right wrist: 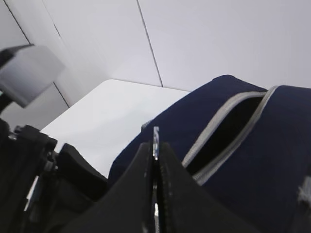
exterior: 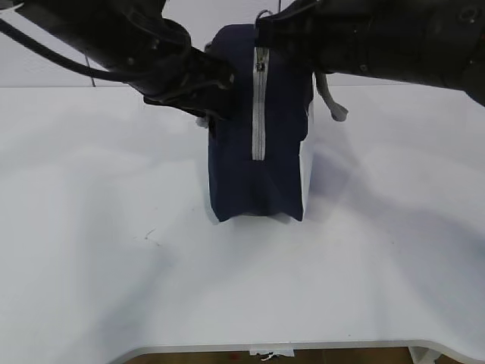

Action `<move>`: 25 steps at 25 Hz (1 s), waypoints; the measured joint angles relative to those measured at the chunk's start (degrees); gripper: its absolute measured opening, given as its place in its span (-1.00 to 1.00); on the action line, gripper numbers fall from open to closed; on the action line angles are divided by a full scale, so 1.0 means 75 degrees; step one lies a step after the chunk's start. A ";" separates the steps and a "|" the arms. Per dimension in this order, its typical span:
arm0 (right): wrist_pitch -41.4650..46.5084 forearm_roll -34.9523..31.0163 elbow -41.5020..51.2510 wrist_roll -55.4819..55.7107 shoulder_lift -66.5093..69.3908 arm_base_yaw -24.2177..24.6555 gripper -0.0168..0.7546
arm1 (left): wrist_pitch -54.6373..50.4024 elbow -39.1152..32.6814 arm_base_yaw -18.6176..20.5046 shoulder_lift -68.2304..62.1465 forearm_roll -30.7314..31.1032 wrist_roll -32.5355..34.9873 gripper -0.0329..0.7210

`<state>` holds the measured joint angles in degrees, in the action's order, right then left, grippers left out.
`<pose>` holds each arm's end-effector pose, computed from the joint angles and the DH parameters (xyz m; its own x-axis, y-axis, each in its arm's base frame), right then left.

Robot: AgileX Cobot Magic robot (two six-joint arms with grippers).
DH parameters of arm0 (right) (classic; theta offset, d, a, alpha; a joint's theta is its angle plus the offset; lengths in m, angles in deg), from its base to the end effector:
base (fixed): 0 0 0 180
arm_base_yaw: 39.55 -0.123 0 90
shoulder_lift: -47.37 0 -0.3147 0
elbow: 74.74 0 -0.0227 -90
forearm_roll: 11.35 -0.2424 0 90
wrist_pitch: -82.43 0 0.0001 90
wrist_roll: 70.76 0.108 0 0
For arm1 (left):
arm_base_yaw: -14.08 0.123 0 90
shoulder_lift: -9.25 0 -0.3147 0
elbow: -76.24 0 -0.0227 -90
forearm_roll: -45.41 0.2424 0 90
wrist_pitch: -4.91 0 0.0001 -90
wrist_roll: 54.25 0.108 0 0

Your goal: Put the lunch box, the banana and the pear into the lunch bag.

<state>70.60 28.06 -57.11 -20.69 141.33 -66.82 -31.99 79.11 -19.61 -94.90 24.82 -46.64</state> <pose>0.3136 0.1774 0.3458 -0.2979 0.0643 -0.9524 -0.5191 0.8264 0.2181 0.3134 -0.2364 0.3265 -0.6998 0.2805 -0.6569 0.5596 0.7868 -0.2602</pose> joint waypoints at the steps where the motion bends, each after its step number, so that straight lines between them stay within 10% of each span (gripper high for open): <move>1: 0.0000 0.0000 0.0000 0.0000 0.0000 0.0000 -0.95 | 0.0161 0.0000 0.0000 -0.0309 -0.0194 0.0026 -0.14; 9: 0.0018 0.0000 0.0000 0.0000 0.0000 0.0000 -0.95 | -0.0181 0.0000 0.0000 -0.0338 -0.0209 0.0762 -0.90; 25: 0.1884 0.0378 -0.1540 0.0000 0.0535 -0.0057 -0.95 | -0.1460 0.0000 -0.0013 0.0045 0.1327 0.1084 -0.91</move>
<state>84.73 30.89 -68.66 -20.69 145.34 -67.25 -42.94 79.11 -19.71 -94.56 34.77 -38.52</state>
